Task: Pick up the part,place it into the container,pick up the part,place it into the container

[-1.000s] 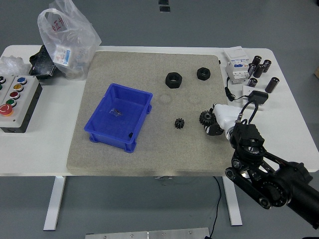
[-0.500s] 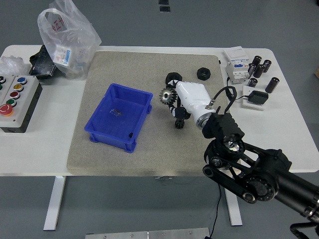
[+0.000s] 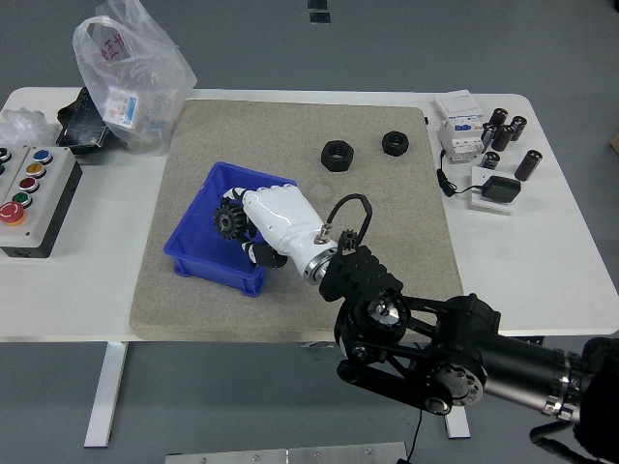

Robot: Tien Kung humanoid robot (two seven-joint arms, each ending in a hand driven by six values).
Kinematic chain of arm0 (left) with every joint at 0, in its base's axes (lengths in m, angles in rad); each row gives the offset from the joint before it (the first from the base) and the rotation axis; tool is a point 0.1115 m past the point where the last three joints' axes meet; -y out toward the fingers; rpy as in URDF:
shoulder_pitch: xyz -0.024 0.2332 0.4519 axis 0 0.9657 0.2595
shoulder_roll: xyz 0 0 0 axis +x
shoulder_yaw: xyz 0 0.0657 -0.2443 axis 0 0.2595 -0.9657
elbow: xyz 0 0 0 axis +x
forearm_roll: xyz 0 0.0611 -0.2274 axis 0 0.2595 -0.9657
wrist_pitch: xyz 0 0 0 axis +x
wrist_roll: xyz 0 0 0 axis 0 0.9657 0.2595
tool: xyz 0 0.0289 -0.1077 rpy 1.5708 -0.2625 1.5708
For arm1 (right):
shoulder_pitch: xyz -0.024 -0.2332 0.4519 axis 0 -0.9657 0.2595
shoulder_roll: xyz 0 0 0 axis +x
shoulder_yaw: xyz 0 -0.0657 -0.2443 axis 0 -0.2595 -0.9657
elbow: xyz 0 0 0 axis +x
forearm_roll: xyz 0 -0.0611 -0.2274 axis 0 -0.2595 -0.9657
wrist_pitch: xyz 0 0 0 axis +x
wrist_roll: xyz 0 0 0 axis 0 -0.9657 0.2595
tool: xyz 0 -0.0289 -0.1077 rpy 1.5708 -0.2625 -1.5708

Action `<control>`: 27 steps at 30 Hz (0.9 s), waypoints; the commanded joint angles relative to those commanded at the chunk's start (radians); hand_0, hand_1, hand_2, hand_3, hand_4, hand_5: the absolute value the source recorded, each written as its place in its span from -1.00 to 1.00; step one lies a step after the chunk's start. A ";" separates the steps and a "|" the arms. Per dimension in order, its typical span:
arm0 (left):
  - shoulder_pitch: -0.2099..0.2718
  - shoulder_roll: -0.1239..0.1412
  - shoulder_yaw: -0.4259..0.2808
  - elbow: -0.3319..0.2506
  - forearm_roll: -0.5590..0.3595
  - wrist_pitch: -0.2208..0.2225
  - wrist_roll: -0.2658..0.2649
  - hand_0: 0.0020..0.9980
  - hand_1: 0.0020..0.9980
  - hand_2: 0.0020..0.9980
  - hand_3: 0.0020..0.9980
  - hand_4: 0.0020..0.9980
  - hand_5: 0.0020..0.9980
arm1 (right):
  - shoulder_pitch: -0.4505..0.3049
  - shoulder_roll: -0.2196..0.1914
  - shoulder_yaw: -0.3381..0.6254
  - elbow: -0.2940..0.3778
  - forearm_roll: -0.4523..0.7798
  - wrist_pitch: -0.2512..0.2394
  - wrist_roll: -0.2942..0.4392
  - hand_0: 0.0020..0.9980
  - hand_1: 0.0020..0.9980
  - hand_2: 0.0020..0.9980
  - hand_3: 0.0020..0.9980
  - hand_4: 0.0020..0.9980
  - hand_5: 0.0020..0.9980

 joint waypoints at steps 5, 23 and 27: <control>-0.002 0.000 0.001 0.000 -0.001 0.000 0.000 0.22 0.26 0.21 0.26 0.27 -0.46 | -0.007 0.000 0.007 -0.004 -0.018 0.018 -0.013 -0.01 0.65 0.85 0.85 0.14 -0.51; -0.003 0.000 0.001 0.000 -0.002 0.000 -0.002 0.22 0.26 0.21 0.26 0.27 -0.46 | -0.063 -0.024 0.130 0.027 -0.029 -0.013 -0.006 -0.02 0.67 0.89 0.93 0.61 -0.30; 0.000 -0.001 -0.004 0.000 0.001 0.000 -0.003 0.22 0.26 0.20 0.26 0.27 -0.46 | -0.122 -0.053 0.217 0.083 -0.005 -0.045 0.013 -0.09 0.62 0.81 0.90 0.63 -0.27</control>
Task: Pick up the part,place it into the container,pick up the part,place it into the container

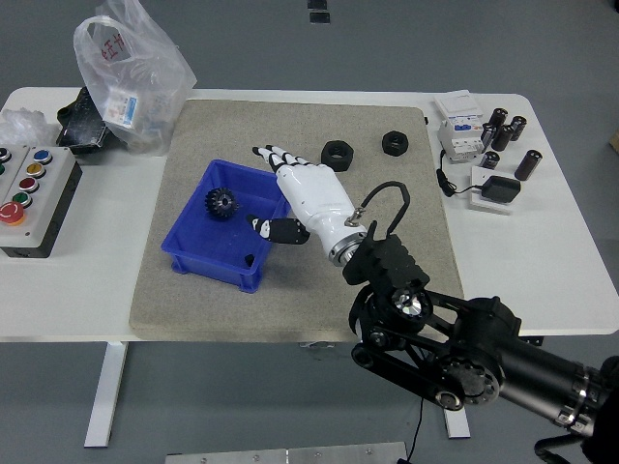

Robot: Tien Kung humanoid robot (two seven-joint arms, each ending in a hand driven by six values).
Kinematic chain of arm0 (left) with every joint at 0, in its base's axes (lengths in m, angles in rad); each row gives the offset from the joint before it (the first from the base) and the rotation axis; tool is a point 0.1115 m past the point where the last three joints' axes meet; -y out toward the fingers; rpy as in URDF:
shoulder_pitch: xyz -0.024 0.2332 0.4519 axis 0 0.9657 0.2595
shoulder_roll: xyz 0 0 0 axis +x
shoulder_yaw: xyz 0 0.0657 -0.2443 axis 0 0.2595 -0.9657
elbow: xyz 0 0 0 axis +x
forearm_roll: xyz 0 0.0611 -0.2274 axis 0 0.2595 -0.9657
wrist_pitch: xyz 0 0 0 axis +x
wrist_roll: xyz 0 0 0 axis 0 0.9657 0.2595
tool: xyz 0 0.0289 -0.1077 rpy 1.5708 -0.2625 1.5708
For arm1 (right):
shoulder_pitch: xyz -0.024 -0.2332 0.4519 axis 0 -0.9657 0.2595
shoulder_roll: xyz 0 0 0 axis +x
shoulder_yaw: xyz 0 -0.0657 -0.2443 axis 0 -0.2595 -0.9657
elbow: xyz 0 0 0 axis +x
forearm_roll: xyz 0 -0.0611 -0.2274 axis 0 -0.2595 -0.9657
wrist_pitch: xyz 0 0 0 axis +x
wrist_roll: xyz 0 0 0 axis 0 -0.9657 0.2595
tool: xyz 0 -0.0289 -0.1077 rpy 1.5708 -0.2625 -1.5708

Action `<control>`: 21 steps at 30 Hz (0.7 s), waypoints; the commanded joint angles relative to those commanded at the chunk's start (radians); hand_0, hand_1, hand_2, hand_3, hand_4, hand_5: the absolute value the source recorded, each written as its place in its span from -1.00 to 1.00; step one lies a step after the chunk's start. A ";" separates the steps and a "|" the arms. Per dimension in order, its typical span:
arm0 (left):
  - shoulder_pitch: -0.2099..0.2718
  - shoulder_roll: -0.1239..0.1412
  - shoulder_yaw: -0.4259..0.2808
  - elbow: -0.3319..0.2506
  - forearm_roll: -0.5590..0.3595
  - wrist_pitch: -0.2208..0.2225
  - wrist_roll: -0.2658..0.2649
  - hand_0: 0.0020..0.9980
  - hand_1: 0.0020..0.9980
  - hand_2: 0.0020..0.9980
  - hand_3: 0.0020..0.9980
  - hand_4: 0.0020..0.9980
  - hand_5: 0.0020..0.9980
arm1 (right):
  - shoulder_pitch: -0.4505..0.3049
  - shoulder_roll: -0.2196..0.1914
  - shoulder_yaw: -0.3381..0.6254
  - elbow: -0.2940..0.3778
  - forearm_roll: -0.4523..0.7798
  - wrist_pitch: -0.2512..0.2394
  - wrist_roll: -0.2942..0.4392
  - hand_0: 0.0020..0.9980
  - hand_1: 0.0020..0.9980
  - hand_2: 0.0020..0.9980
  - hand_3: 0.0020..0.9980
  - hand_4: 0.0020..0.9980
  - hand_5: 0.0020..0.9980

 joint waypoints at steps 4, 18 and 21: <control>0.005 -0.003 -0.009 0.000 0.007 0.001 0.000 0.22 0.26 0.20 0.26 0.27 -0.46 | -0.069 -0.051 0.104 0.075 -0.002 -0.021 0.002 -0.09 0.62 0.81 0.90 0.63 -0.27; 0.006 -0.008 -0.018 0.000 0.015 0.001 -0.006 0.22 0.26 0.20 0.26 0.27 -0.46 | -0.226 -0.128 0.223 0.088 -0.005 0.074 -0.060 -0.32 0.25 0.71 0.84 0.64 -0.25; 0.006 -0.008 -0.022 0.000 0.021 0.000 -0.004 0.22 0.26 0.20 0.26 0.27 -0.46 | -0.207 -0.129 0.184 0.068 0.018 0.098 -0.065 -0.32 0.25 0.71 0.84 0.64 -0.25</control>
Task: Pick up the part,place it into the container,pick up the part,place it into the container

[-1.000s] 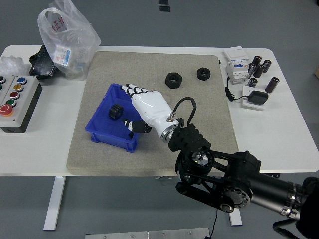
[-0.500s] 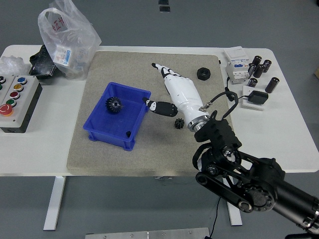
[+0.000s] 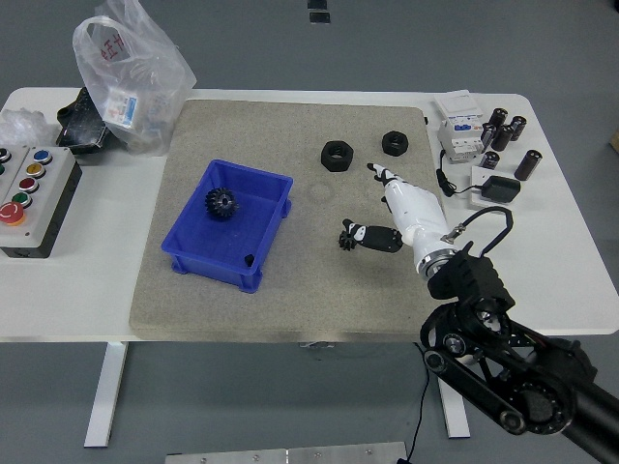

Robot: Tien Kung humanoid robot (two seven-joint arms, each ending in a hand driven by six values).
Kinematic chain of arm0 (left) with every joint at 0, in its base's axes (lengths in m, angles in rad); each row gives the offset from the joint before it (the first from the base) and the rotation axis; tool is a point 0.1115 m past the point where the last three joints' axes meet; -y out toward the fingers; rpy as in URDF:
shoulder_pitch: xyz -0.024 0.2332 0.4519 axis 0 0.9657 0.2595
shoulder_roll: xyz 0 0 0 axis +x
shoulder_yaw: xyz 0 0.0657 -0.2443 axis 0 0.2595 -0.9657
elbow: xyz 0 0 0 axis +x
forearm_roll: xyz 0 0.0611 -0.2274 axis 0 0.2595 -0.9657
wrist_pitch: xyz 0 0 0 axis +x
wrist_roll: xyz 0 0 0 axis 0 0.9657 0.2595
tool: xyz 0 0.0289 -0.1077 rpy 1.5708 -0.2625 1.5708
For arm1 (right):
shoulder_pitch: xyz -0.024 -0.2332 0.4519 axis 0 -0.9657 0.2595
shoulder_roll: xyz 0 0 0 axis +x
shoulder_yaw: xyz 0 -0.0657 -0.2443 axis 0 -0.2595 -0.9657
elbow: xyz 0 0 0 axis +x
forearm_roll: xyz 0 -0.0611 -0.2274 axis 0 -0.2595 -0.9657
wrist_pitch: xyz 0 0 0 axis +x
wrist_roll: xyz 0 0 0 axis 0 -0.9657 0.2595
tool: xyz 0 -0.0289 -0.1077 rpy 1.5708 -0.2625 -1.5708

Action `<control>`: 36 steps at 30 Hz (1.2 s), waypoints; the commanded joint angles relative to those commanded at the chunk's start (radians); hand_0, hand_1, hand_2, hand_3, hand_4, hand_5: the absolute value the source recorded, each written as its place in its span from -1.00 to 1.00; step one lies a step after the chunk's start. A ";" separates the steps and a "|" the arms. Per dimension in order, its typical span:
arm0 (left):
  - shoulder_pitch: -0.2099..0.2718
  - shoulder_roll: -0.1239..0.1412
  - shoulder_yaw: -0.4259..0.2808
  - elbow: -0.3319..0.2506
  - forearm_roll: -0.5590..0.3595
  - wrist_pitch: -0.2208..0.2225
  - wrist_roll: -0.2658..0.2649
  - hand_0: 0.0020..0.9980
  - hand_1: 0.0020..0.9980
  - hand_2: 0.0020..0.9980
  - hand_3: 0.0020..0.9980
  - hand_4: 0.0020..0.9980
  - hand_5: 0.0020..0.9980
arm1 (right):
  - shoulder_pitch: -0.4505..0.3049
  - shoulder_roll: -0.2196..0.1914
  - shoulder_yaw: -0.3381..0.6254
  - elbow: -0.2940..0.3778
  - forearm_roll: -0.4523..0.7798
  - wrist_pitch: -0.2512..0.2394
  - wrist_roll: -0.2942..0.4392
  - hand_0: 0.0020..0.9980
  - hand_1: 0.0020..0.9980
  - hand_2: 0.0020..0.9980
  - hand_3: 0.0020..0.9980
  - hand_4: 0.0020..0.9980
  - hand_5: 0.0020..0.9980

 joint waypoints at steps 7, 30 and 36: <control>-0.006 0.003 0.008 0.000 -0.004 -0.001 -0.003 0.22 0.26 0.20 0.26 0.27 -0.46 | 0.054 0.019 -0.077 -0.094 0.047 0.022 0.010 -0.34 0.20 0.69 0.81 0.64 -0.25; -0.007 0.005 0.024 0.000 -0.019 -0.002 0.001 0.22 0.26 0.21 0.26 0.27 -0.46 | 0.122 0.060 -0.165 -0.301 0.114 -0.039 0.076 -0.53 -0.27 -0.26 -0.09 -0.77 -0.85; -0.007 0.006 0.028 0.000 -0.025 -0.002 0.001 0.22 0.26 0.20 0.26 0.27 -0.46 | 0.127 0.056 -0.167 -0.297 0.115 -0.062 0.089 -0.54 -0.31 -0.44 -0.40 -0.86 -0.96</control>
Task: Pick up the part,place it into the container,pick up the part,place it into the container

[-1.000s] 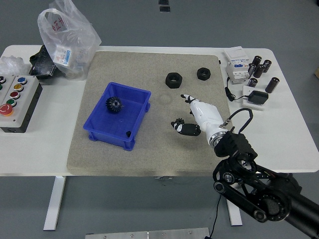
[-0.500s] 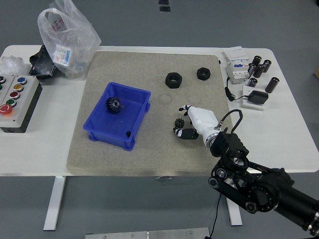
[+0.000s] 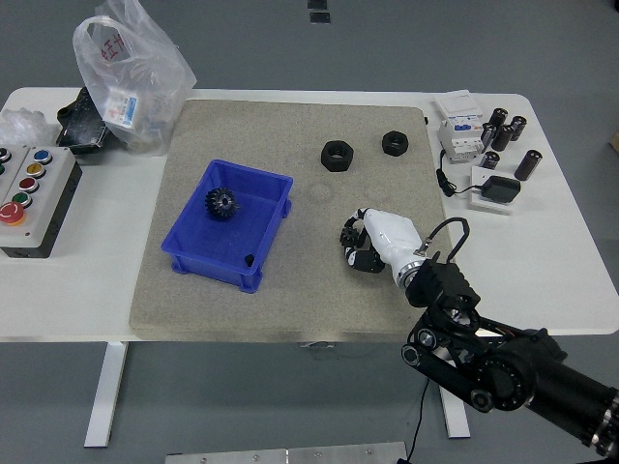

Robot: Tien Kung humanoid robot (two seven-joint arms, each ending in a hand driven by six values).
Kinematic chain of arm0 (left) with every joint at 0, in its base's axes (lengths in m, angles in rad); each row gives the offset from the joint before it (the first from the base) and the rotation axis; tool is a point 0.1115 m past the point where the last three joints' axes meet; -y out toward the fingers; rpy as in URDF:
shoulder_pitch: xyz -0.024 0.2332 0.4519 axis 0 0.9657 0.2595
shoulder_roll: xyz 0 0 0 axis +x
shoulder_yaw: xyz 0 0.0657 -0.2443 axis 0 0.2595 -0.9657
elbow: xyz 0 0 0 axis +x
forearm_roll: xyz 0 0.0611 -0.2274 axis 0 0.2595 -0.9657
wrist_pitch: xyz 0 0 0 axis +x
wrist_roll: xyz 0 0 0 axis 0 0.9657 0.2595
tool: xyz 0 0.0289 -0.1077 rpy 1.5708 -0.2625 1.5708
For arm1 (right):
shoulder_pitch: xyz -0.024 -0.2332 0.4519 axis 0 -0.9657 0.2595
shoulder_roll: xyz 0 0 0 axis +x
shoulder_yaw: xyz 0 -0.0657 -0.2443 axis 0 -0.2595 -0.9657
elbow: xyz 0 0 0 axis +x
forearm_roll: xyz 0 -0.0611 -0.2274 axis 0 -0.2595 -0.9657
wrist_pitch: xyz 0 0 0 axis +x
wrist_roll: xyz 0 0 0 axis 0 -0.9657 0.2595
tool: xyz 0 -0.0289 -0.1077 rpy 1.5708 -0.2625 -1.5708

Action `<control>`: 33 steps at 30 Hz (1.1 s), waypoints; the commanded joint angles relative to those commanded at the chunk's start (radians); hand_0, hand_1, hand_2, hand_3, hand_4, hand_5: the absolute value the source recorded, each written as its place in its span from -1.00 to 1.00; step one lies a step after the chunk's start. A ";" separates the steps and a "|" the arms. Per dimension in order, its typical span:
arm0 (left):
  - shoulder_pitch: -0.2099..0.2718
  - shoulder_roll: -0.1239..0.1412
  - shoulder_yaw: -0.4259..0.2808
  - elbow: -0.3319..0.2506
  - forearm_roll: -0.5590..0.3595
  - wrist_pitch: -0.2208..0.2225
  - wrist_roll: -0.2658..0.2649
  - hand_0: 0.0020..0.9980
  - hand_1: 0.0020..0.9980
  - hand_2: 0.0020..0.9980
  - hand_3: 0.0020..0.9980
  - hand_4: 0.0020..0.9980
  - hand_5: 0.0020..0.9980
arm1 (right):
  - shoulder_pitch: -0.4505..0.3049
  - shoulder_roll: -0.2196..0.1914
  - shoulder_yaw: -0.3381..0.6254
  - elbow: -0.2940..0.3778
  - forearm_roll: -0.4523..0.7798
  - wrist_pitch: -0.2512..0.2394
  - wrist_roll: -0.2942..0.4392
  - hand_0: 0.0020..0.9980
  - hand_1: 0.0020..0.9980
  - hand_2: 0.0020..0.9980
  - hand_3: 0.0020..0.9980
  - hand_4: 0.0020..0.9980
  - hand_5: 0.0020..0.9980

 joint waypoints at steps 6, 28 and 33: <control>-0.001 0.001 0.003 0.000 -0.004 0.000 0.001 0.22 0.26 0.20 0.26 0.27 -0.46 | 0.060 -0.012 -0.007 0.094 -0.042 0.000 -0.014 -0.54 -0.31 -0.46 -0.42 -0.87 -0.95; -0.001 0.002 0.011 0.000 -0.009 0.000 0.010 0.22 0.26 0.21 0.26 0.27 -0.46 | 0.207 0.153 -0.248 0.078 -0.099 0.027 -0.019 -0.47 -0.09 0.61 0.54 -0.03 -0.50; -0.004 0.004 0.013 0.000 -0.011 0.000 0.008 0.22 0.26 0.21 0.26 0.27 -0.46 | 0.203 0.156 -0.241 0.081 -0.117 0.012 -0.030 -0.48 -0.12 0.63 0.58 0.10 -0.48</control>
